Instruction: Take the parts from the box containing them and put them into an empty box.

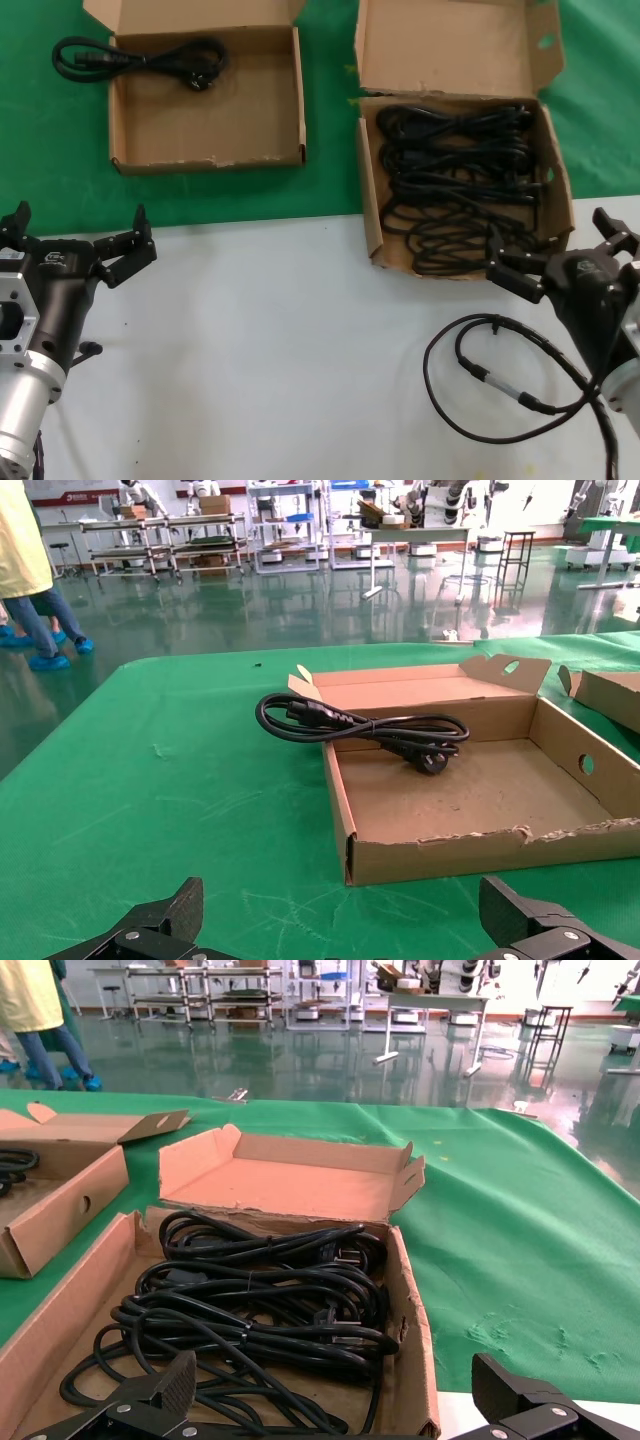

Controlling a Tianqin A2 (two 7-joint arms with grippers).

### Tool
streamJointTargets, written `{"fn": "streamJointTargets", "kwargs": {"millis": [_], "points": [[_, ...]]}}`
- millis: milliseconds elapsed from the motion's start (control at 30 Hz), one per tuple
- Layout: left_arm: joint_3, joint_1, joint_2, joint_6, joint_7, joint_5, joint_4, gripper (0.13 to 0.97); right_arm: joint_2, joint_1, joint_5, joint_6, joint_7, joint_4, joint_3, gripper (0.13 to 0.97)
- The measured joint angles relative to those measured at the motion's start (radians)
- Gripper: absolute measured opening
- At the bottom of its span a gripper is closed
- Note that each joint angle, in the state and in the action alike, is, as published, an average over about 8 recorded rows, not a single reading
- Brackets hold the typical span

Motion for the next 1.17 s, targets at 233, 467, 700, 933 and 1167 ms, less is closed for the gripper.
{"fn": "streamJointTargets", "kwargs": {"millis": [233,467,700,933,1167], "points": [[0.0,0.0,0.0,0.0,0.0,0.0,0.0,0.966,0.0,0.0,0.0,0.0,0.0,0.0,0.0,0.966],[0.0,0.0,0.0,0.0,0.0,0.0,0.0,0.966,0.0,0.0,0.0,0.0,0.0,0.0,0.0,0.966],[0.0,0.0,0.0,0.0,0.0,0.0,0.0,0.966,0.0,0.0,0.0,0.0,0.0,0.0,0.0,0.966],[0.0,0.0,0.0,0.0,0.0,0.0,0.0,0.966,0.0,0.0,0.0,0.0,0.0,0.0,0.0,0.966],[0.0,0.0,0.0,0.0,0.0,0.0,0.0,0.966,0.0,0.0,0.0,0.0,0.0,0.0,0.0,0.966]]}}
